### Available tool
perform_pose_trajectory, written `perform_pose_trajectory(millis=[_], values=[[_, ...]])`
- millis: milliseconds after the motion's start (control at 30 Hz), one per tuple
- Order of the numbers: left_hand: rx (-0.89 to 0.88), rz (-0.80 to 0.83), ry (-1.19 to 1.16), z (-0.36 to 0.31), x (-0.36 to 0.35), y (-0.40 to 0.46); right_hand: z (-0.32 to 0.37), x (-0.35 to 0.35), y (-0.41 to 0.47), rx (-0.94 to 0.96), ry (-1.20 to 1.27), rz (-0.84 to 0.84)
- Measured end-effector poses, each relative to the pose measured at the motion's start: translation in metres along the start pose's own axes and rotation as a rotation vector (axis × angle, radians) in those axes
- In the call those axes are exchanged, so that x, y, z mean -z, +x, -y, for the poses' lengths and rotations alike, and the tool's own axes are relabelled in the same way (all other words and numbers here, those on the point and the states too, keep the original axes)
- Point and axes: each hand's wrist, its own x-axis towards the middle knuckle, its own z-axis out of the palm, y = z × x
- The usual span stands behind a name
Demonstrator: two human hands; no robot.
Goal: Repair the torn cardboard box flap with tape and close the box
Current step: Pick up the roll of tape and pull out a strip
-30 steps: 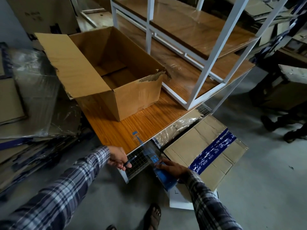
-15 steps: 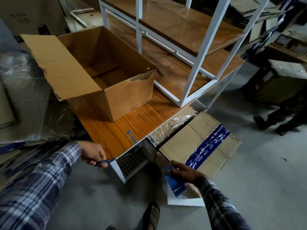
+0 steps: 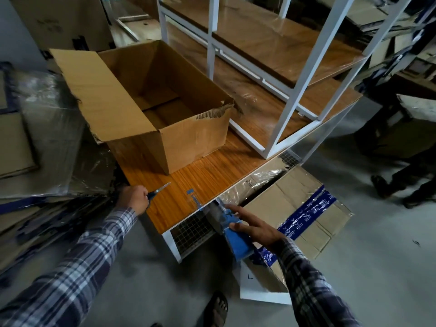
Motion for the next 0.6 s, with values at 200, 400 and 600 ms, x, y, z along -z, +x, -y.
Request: perform_pose_trajectory(millis=[200,400,600], values=[[-0.265,0.103,-0.461,-0.035,-0.029,-0.067,0.006,0.004,0.017,0.034,0.033,0.028],[-0.329,0.476,-0.805,-0.122,-0.057,-0.068,0.007,0.012,0.042,0.069,-0.043,0.097],[-0.298,0.539,-0.849,-0.150,-0.059,-0.022,0.003,0.035,0.058,0.036,-0.010,0.128]])
